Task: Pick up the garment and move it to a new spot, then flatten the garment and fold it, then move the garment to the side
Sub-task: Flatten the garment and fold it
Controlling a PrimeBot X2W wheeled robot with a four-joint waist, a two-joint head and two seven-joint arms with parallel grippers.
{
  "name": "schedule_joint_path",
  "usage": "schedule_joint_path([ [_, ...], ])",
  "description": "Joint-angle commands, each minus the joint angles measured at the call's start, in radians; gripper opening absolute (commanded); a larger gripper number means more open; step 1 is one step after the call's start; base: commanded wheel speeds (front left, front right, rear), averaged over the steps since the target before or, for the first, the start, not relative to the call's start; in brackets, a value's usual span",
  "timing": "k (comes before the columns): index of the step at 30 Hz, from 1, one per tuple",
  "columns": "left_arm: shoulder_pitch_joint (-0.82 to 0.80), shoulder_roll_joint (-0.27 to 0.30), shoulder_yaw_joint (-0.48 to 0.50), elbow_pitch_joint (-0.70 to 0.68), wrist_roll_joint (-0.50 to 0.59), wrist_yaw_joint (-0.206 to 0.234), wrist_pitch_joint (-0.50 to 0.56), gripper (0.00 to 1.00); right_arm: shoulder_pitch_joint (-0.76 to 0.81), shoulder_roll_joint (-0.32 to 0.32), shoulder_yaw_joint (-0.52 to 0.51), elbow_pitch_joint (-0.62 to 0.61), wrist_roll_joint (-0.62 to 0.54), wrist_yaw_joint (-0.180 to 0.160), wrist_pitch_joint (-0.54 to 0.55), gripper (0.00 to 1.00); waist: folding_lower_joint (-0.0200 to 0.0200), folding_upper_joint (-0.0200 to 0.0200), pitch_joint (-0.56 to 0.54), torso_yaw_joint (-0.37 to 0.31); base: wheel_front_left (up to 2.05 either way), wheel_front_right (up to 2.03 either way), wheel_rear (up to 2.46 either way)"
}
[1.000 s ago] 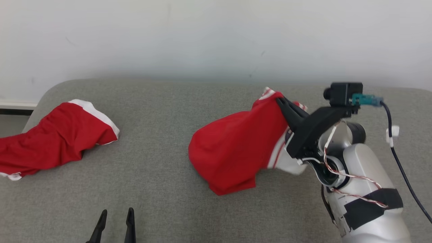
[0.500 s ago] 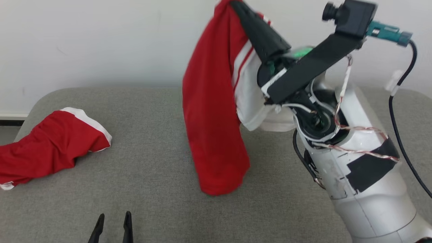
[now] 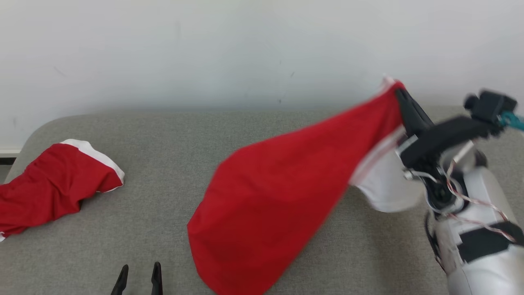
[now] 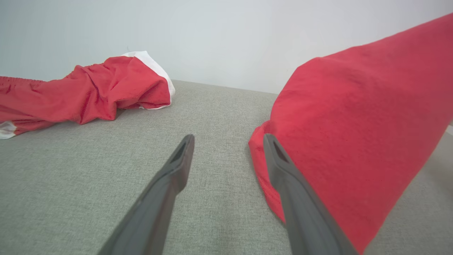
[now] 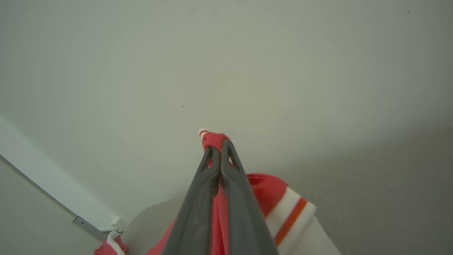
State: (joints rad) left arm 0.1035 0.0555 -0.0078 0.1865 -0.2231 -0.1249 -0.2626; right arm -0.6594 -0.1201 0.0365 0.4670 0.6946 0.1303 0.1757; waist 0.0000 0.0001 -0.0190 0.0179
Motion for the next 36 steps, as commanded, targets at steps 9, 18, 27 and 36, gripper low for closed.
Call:
schedule_joint_path([
  [9, -0.008, -0.001, -0.005, 0.0, 0.004, -0.004, -0.003, 1.0, 0.193, 0.009, -0.269, 0.028, -0.232, 0.001, -0.006, 0.0, 0.0, -0.0001, 0.025, -0.025, 0.0, 0.0, 0.0],
  [18, -0.037, 0.005, -0.022, 0.01, 0.006, -0.005, -0.003, 1.0, 0.304, 0.056, -0.379, 0.039, -0.386, 0.001, -0.009, 0.0, 0.0, -0.0001, 0.043, -0.016, 0.0, 0.0, 0.0],
  [27, -0.03, 0.004, -0.021, 0.016, 0.001, -0.005, -0.003, 1.0, 0.433, 0.063, -0.45, 0.032, -0.623, 0.001, 0.115, 0.23, 0.0, -0.0001, 0.033, -0.002, 0.0, 0.0, 0.0],
  [36, -0.025, 0.002, -0.018, 0.016, 0.001, -0.005, -0.003, 1.0, 0.458, 0.069, -0.406, -0.095, -0.617, 0.001, 0.19, 1.0, 0.0, -0.0001, 0.024, -0.014, 0.0, 0.0, 0.0],
])
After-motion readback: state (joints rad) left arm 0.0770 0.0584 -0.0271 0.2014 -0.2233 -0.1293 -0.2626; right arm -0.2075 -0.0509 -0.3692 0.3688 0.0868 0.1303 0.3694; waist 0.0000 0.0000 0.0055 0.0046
